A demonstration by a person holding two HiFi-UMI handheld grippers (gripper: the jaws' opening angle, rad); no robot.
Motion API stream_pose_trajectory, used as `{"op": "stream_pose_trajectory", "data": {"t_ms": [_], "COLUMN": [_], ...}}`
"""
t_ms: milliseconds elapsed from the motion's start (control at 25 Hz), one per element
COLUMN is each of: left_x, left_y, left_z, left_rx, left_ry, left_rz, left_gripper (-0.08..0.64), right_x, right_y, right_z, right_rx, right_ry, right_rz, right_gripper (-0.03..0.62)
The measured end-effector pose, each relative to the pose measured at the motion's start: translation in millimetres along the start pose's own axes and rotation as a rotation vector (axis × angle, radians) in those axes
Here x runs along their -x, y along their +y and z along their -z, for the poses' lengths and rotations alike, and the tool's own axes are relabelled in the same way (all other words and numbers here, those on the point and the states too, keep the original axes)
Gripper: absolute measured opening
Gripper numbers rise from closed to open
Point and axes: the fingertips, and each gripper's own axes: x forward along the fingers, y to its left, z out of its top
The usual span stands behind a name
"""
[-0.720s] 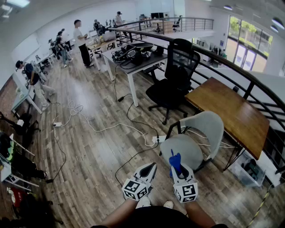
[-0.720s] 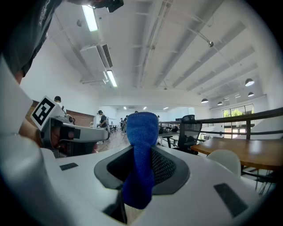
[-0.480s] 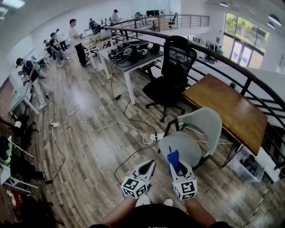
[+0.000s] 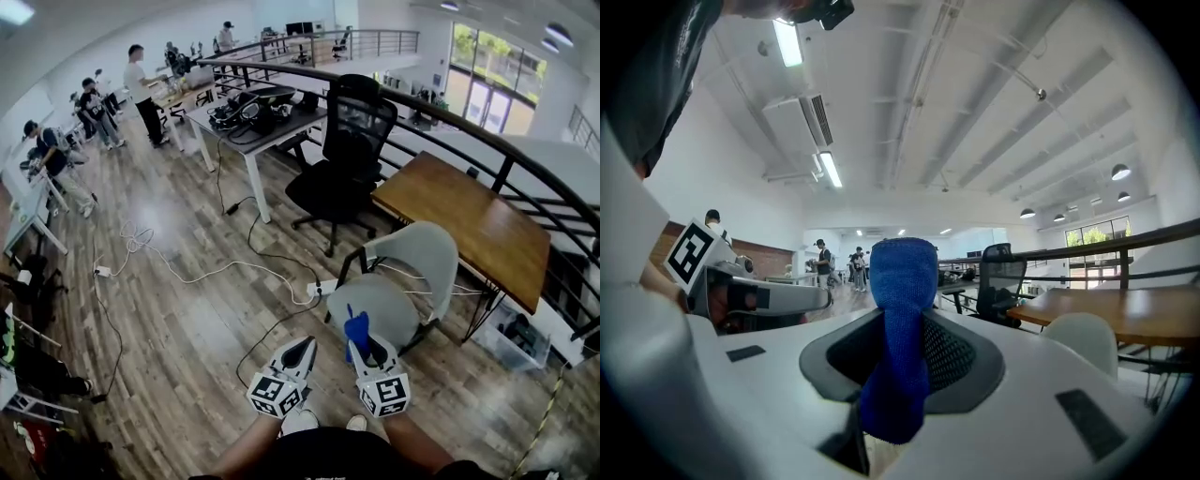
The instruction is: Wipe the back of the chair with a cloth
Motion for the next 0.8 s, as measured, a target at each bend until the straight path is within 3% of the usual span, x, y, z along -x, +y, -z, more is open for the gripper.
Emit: {"op": "stream_pose_trajectory", "data": {"t_ms": [400, 800], "left_x": [15.1, -7.5], "left_y": [36.9, 60.3], "left_z": [3.8, 15.7], "left_rx": [-0.012, -0.023], "left_ry": [0.011, 0.052], "left_rz": [0.02, 0.0], "left_gripper": [-0.002, -0.002], "right_x": [-19.7, -34.2], "right_y": [26.9, -2.3], "right_z": [1.0, 12.4], "right_rx": [-0.026, -0.058], "right_ry": [-0.008, 0.012], "right_rz": [0.048, 0.088], "right_gripper": [0.11, 0.11]}}
